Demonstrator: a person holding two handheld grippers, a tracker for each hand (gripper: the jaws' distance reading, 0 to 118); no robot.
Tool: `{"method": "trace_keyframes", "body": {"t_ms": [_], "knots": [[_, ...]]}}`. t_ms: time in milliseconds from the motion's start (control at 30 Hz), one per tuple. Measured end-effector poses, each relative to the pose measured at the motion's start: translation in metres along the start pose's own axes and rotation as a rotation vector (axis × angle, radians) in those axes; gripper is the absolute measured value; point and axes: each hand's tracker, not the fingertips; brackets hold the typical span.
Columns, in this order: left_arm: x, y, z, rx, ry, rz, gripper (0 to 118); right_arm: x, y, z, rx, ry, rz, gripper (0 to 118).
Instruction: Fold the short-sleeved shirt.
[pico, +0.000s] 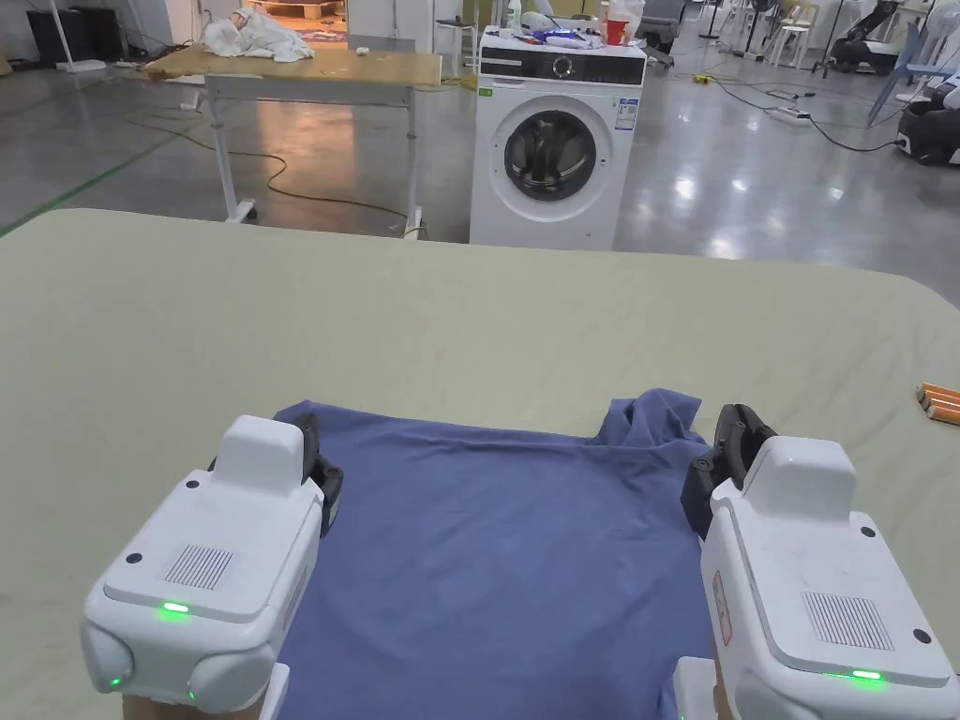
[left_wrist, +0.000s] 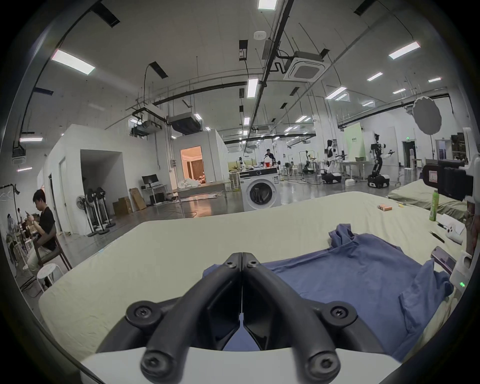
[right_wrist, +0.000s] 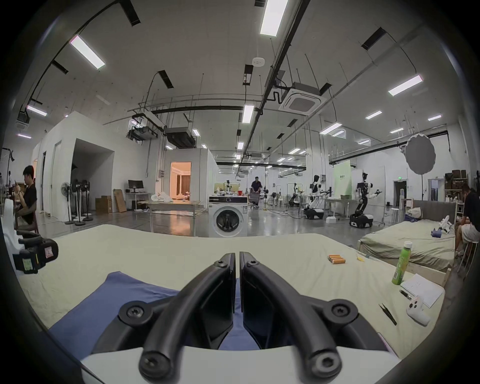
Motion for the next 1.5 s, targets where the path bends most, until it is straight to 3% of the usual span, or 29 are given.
{"method": "trace_keyframes", "body": {"t_ms": [200, 500, 567, 667, 800, 967, 1033, 1133, 1200, 1233, 1300, 1333, 1500], "knots": [[-0.034, -0.008, 0.015, -0.143, -0.068, -0.013, 0, -0.001, -0.004, 0.003, -0.042, 0.046, 0.017, 1], [-0.097, -0.067, 0.065, -0.578, -0.058, 0.073, 0, -0.003, -0.037, 0.004, -0.173, 0.082, 0.029, 1], [-0.101, -0.084, 0.072, -0.662, -0.053, 0.083, 8, -0.003, -0.043, 0.005, -0.193, 0.093, 0.031, 1], [-0.104, -0.104, 0.076, -0.788, -0.068, 0.148, 38, -0.002, -0.050, 0.006, -0.222, 0.096, 0.032, 1], [-0.103, -0.122, 0.067, -0.888, -0.051, 0.246, 46, 0.003, -0.057, 0.009, -0.263, 0.096, 0.038, 1], [-0.095, -0.135, 0.052, -0.933, -0.023, 0.223, 44, 0.016, -0.065, 0.016, -0.307, 0.080, 0.057, 1], [-0.090, -0.129, 0.053, -0.941, -0.020, 0.189, 37, 0.025, -0.067, 0.020, -0.330, 0.070, 0.058, 1], [-0.084, -0.126, 0.052, -0.931, -0.049, 0.161, 5, 0.043, -0.070, 0.028, -0.396, 0.039, 0.078, 2], [-0.084, -0.124, 0.052, -0.919, -0.083, 0.215, 2, 0.060, -0.071, 0.033, -0.474, 0.036, 0.109, 12], [-0.083, -0.123, 0.051, -0.924, -0.069, 0.201, 2, 0.068, -0.072, 0.036, -0.499, 0.034, 0.115, 25], [-0.082, -0.122, 0.053, -0.925, -0.071, 0.185, 2, 0.086, -0.076, 0.042, -0.577, 0.032, 0.148, 62], [-0.082, -0.122, 0.054, -0.923, -0.070, 0.187, 2, 0.094, -0.078, 0.045, -0.615, 0.028, 0.160, 67], [-0.085, -0.124, 0.057, -0.910, -0.069, 0.202, 2, 0.130, -0.112, 0.059, -0.831, 0.012, 0.140, 68]]}}
